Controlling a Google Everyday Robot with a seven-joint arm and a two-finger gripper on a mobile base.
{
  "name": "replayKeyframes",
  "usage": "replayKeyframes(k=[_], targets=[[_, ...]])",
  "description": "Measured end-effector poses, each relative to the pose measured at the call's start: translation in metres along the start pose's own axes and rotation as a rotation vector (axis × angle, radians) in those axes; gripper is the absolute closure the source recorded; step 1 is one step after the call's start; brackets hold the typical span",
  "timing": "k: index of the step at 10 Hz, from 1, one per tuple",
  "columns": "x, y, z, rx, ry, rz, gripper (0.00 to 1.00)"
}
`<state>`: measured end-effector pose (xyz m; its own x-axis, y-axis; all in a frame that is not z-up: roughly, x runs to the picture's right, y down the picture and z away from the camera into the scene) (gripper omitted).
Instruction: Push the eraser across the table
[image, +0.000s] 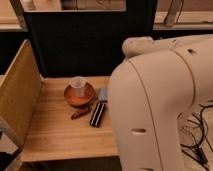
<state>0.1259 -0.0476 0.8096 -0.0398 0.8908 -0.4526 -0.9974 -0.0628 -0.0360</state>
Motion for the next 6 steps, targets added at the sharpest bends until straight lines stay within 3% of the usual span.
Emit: replayKeyframes(k=[6], targets=[[0.0000, 0.0000, 0.0000, 0.000, 0.000, 0.000, 0.85]])
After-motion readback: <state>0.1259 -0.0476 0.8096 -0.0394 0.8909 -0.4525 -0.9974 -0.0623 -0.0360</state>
